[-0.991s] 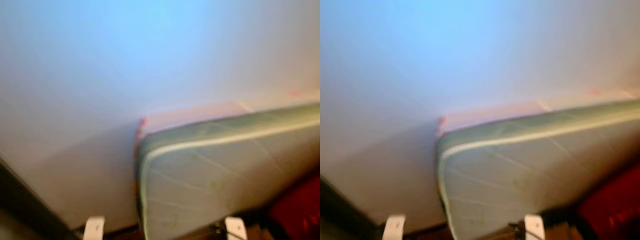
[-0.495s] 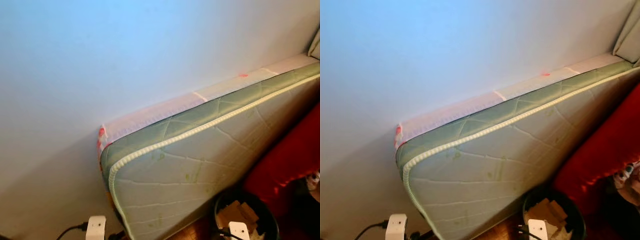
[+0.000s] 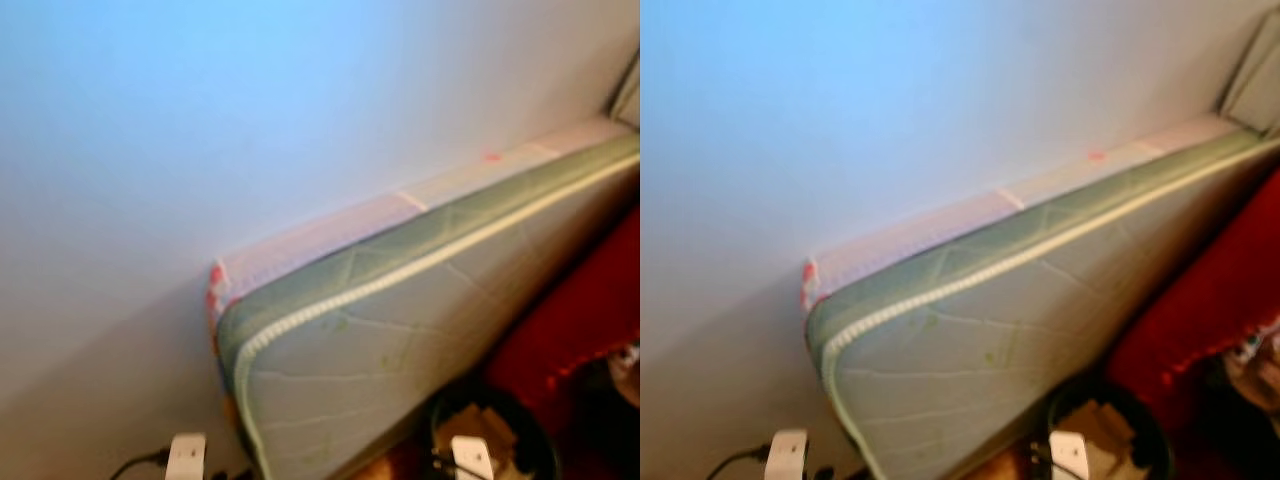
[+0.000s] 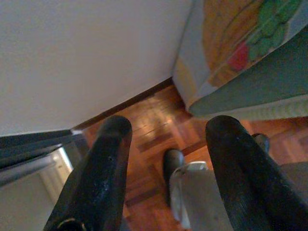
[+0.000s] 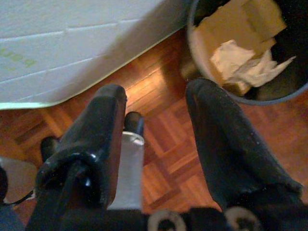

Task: Clean up the room

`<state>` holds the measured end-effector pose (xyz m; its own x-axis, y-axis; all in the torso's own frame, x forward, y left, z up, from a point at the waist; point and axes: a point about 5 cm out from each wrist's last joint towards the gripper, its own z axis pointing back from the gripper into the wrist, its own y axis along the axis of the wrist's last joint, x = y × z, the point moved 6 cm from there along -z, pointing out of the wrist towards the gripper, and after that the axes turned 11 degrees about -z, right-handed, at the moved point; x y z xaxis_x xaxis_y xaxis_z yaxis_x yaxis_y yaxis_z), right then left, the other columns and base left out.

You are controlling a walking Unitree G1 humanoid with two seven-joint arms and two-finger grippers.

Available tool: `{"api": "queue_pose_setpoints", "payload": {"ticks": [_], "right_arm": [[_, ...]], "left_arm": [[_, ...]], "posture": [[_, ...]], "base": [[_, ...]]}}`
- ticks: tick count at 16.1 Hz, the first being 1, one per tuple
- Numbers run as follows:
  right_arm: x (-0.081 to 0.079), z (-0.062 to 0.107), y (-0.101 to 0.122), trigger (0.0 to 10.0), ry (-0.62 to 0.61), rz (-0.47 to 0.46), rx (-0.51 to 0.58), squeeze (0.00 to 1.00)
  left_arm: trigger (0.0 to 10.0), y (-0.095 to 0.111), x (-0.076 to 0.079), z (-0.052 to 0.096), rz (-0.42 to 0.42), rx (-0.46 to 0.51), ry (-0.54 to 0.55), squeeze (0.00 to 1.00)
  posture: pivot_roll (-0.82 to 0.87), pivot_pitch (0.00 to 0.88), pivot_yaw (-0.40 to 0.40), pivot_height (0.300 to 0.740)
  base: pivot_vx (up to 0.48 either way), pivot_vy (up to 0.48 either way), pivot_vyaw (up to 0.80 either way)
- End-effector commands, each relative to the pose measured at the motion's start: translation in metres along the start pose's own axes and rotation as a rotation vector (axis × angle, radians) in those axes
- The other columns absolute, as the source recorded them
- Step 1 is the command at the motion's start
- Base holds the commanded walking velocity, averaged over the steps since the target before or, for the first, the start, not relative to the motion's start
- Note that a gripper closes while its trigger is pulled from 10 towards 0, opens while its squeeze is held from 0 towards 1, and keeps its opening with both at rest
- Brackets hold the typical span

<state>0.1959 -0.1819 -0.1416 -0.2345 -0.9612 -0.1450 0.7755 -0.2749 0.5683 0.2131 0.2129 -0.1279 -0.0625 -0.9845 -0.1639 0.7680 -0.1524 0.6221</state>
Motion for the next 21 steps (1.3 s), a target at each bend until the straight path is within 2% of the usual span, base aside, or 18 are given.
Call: {"api": "queue_pose_setpoints", "payload": {"ticks": [1,7,21], "right_arm": [[-0.0048,-0.0121,0.0714,10.0,-0.014,-0.126,0.061,0.00],[-0.0041,-0.0121,0.0703,10.0,-0.018,-0.110,0.050,0.00],[-0.0048,-0.0121,0.0706,10.0,-0.006,-0.073,0.044,0.00]], "left_arm": [[10.0,0.0473,-0.0019,-0.0142,0.019,-0.027,0.017,0.00],[10.0,0.0467,-0.0020,-0.0142,-0.005,-0.031,0.016,0.00],[10.0,0.0453,-0.0022,-0.0141,-0.010,-0.039,0.021,0.00]], "posture": [[0.02,0.000,0.024,0.740],[0.02,0.000,0.023,0.740],[0.02,0.000,0.020,0.740]], "base": [[0.000,0.000,0.00],[0.000,0.000,0.00],[0.000,-0.309,0.00]]}}
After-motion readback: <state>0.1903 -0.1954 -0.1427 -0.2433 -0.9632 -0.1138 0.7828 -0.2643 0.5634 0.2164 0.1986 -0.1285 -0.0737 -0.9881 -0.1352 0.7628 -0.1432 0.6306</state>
